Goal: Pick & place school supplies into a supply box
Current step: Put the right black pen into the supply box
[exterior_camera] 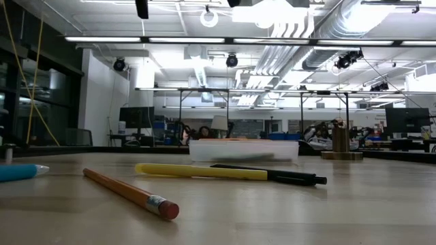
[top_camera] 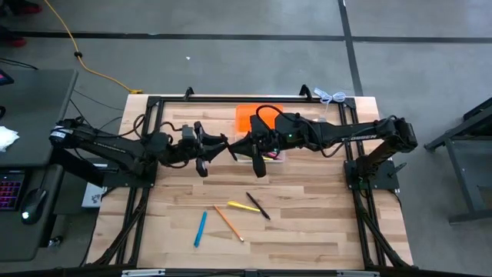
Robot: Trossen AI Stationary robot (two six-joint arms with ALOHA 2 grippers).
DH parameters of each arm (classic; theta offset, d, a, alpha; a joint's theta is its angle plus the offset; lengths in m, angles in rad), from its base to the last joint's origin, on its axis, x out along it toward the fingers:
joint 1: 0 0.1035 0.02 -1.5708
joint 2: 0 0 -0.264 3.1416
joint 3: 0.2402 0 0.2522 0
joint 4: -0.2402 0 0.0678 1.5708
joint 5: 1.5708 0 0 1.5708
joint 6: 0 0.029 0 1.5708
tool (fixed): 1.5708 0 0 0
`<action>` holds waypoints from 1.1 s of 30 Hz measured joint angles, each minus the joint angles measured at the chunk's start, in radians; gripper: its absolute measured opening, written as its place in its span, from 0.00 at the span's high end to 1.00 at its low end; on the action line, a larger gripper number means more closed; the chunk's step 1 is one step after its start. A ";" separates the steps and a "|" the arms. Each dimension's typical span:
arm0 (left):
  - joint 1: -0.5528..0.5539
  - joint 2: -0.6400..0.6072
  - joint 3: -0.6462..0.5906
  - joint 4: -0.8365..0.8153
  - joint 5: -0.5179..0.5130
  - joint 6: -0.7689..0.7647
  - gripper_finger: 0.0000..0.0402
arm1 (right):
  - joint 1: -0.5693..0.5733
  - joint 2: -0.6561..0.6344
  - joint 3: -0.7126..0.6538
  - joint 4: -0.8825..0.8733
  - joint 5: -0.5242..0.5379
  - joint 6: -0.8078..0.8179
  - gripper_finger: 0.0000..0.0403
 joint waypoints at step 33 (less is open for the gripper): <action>0.002 -0.003 0.000 -0.050 0.036 -0.029 0.67 | -0.048 -0.001 0.000 -0.037 -0.038 -0.008 0.99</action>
